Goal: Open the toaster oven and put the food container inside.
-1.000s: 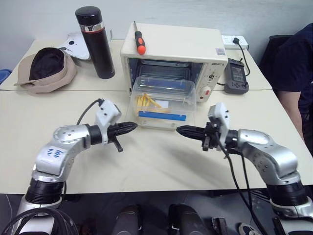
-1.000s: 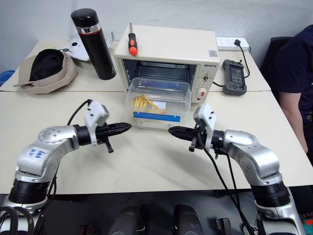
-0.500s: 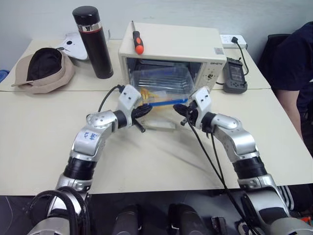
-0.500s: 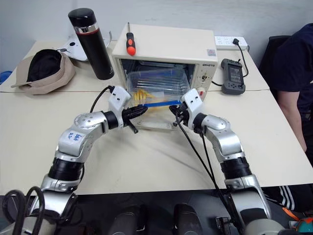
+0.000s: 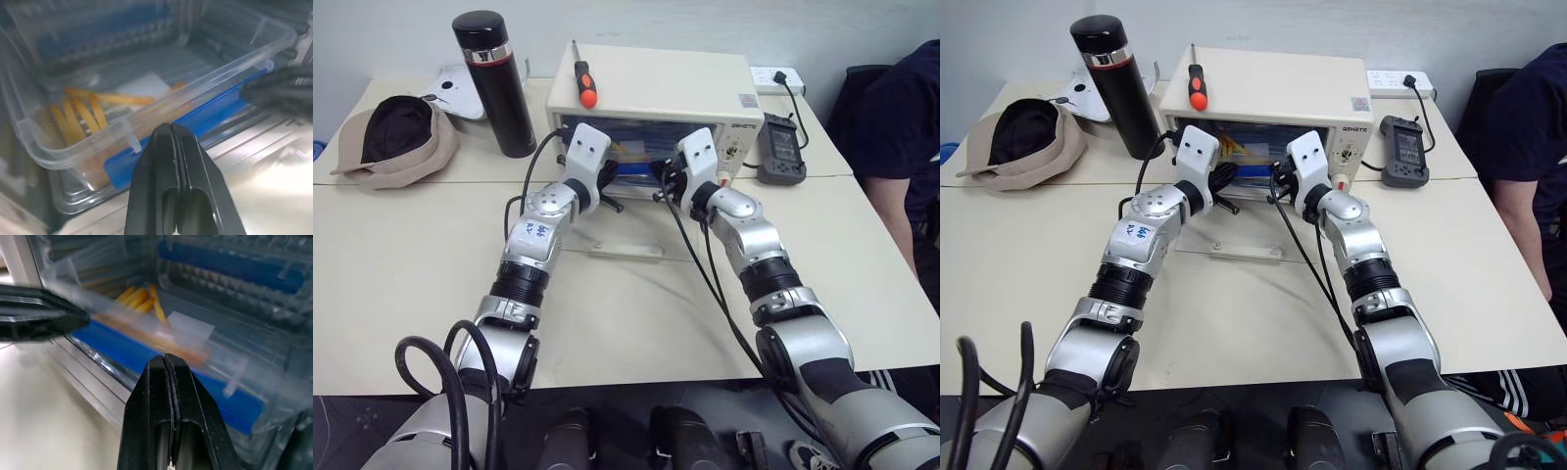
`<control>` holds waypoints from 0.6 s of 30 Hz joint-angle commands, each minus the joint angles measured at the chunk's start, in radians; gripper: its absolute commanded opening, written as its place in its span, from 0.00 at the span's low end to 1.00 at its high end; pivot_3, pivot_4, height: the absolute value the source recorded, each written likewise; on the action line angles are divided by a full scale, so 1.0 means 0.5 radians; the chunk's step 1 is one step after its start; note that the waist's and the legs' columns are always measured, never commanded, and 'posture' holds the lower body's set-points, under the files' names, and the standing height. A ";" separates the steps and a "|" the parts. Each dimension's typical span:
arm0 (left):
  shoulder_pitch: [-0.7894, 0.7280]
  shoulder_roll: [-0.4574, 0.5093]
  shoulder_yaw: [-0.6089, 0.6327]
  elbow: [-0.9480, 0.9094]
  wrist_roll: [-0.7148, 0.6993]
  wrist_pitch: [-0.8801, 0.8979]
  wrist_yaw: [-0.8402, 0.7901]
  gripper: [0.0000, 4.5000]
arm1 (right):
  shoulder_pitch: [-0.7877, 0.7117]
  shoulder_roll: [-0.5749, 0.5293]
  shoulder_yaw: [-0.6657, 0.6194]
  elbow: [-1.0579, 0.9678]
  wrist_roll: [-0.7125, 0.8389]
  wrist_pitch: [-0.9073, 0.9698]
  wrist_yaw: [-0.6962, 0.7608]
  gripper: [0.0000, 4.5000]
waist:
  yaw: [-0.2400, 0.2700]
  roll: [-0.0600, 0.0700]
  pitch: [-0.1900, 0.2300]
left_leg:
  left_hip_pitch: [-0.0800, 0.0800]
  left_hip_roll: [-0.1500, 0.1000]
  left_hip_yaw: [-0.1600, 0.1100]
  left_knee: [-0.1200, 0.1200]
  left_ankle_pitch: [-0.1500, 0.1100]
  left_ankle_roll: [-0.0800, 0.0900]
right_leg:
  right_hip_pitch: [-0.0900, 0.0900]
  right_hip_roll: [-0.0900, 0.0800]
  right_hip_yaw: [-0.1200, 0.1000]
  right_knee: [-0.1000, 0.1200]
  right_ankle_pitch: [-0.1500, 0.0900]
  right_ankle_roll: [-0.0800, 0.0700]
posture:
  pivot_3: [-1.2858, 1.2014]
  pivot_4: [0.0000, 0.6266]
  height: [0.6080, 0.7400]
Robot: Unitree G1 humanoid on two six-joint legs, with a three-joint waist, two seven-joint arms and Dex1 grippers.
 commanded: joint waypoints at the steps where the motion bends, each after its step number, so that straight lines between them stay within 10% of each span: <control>1: 0.146 0.156 0.075 -0.375 -0.168 0.120 -0.277 0.13 | 0.165 -0.095 -0.056 -0.455 0.126 0.198 0.163 0.00 | -0.015 0.000 0.000 | 0.000 0.000 -0.001 0.000 0.000 0.000 | 0.000 0.000 0.001 0.000 0.000 0.000 | 0.52 0.24 1.00; 8: 0.793 0.919 0.321 -1.305 -0.710 0.539 -1.093 0.59 | 1.133 -0.606 -0.157 -1.881 0.522 1.025 0.385 0.00 | -0.011 0.004 0.002 | -0.003 0.002 -0.009 -0.004 -0.002 -0.004 | -0.001 -0.001 0.005 -0.005 -0.002 -0.003 | 0.52 0.24 1.00; 14: 1.099 1.501 0.701 -1.376 -0.997 0.726 -1.521 0.97 | 1.613 -0.692 -0.276 -2.299 0.688 1.319 0.265 0.00 | -0.012 0.005 0.003 | 0.008 0.002 -0.011 -0.004 -0.007 -0.015 | 0.005 -0.003 0.005 -0.007 -0.003 -0.007 | 0.52 0.24 1.00; 18: 1.075 1.640 0.705 -1.420 -1.029 0.715 -1.597 0.99 | 1.662 -0.530 -0.190 -2.159 0.569 1.233 0.105 0.00 | 0.000 0.006 0.003 | 0.008 0.001 -0.015 -0.004 -0.008 -0.020 | 0.006 -0.006 0.003 -0.006 -0.003 -0.009 | 0.52 0.24 1.00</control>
